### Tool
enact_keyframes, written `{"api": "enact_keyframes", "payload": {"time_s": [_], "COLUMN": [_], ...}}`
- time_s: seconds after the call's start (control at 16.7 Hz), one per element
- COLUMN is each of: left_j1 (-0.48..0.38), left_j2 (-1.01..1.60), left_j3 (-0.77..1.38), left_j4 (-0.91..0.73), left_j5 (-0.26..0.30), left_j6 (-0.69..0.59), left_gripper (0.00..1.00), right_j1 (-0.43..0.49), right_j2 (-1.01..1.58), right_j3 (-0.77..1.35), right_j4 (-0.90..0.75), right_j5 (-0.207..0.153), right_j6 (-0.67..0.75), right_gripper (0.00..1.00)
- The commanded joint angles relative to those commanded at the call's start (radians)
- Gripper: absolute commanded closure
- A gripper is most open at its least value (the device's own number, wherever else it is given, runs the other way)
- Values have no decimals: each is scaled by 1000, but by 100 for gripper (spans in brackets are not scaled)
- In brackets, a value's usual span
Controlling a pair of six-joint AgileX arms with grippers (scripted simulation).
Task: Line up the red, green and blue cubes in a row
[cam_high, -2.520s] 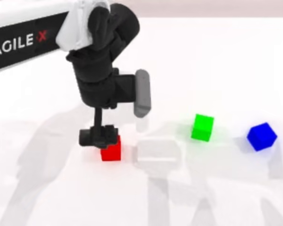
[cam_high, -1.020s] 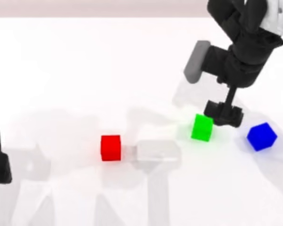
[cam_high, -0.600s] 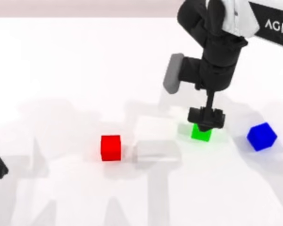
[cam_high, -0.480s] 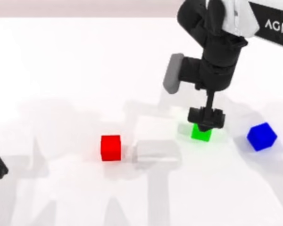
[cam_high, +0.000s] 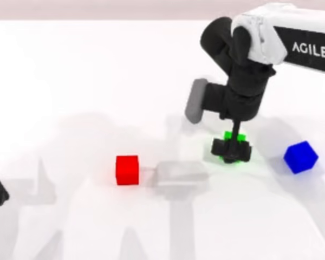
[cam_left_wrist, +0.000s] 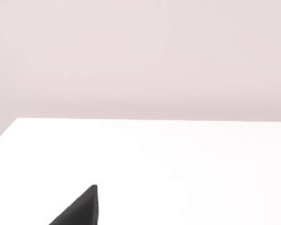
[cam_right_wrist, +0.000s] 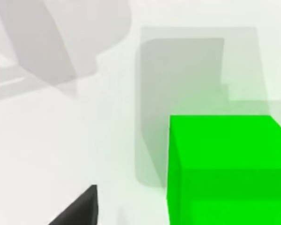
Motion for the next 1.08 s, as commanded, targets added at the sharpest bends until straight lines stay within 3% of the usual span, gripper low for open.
{"api": "enact_keyframes", "payload": {"time_s": [0.18,0.48,1.08], "left_j1": [0,0,0], "left_j2": [0,0,0], "left_j3": [0,0,0], "left_j4": [0,0,0], "left_j5": [0,0,0], "left_j6": [0,0,0], "left_gripper": [0,0,0], "right_j1": [2,2,2], "right_j2": [32,40,40], "right_j3": [-68,-80,-80], "right_j4": [99,114,114], "right_j5": [0,0,0], "right_j6": [1,1,1], "right_gripper": [0,0,75]}}
